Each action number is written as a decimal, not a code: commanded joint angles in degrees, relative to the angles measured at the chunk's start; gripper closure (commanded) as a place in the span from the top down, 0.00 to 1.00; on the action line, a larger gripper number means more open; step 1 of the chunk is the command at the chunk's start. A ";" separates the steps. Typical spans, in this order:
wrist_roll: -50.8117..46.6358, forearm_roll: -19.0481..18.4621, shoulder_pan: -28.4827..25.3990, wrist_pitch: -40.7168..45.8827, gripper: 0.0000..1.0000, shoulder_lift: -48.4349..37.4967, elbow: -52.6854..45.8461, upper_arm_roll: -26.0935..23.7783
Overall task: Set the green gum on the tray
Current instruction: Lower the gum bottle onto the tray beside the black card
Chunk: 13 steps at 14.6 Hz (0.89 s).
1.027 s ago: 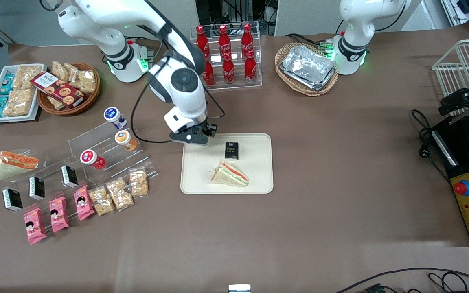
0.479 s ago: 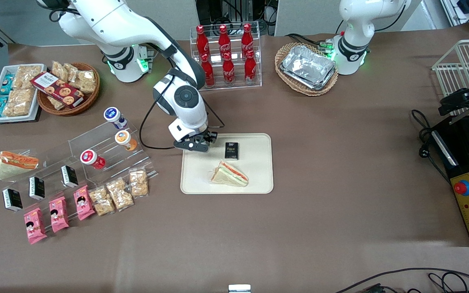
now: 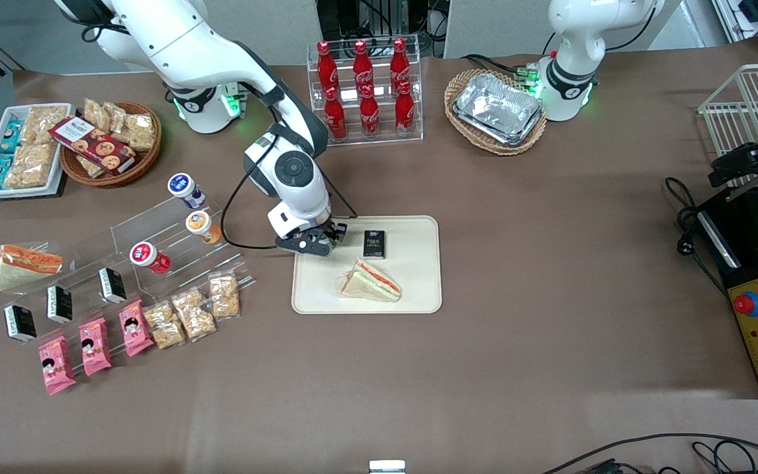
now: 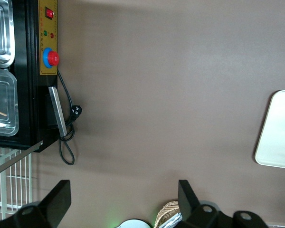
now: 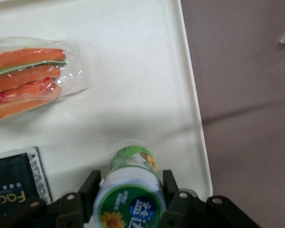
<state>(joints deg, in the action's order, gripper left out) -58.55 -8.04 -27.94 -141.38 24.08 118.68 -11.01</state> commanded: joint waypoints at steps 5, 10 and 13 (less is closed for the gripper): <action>-0.25 -1.63 1.82 -1.00 1.00 -1.04 -0.38 1.43; 6.51 -1.54 7.09 8.46 1.00 -10.96 -1.87 1.43; 11.16 -0.76 12.54 14.36 1.00 -17.20 -2.84 0.99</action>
<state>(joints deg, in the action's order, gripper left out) -51.14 -8.39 -20.14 -132.25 13.39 115.63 -9.18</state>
